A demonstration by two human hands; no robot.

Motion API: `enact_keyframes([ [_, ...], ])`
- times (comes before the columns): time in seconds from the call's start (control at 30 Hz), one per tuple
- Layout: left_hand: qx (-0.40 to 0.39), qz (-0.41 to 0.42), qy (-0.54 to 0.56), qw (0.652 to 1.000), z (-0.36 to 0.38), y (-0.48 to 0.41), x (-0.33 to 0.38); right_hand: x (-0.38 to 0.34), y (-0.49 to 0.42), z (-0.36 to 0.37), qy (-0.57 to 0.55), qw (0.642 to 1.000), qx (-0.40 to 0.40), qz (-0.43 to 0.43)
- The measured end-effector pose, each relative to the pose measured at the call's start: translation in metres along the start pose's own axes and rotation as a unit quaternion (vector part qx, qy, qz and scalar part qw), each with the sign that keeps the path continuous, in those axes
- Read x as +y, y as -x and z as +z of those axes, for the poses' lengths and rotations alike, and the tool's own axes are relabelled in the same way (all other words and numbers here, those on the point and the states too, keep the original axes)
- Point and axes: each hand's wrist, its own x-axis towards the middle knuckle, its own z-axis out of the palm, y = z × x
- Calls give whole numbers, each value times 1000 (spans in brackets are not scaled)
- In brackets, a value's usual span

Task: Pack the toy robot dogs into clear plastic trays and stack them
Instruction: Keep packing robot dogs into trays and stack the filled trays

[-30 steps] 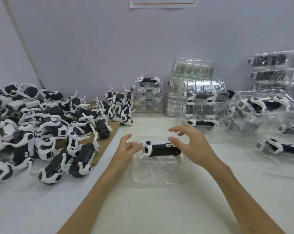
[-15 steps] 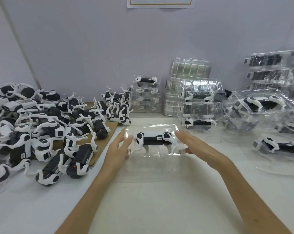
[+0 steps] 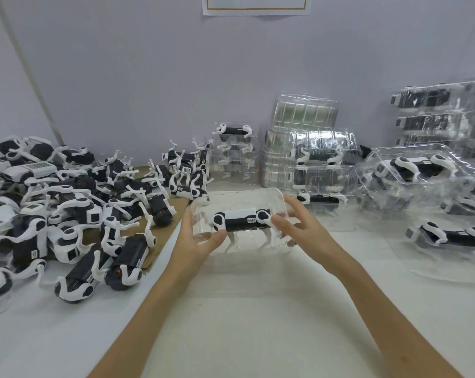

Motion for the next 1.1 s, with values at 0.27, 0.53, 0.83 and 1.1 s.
enact_keyframes([
  [0.27, 20, 29, -35, 999, -2, 1, 4, 7, -2, 5, 7, 999, 40, -1],
  [0.53, 37, 7, -73, 997, 1, 0, 0, 1, 3, 15, 19, 997, 73, -16],
  [0.83, -13, -25, 42, 999, 0, -1, 3, -4, 2, 16, -67, 997, 30, 0],
  [1.1, -10, -42, 80, 996, -2, -1, 5, -10, 5, 15, -91, 995, 50, -2],
])
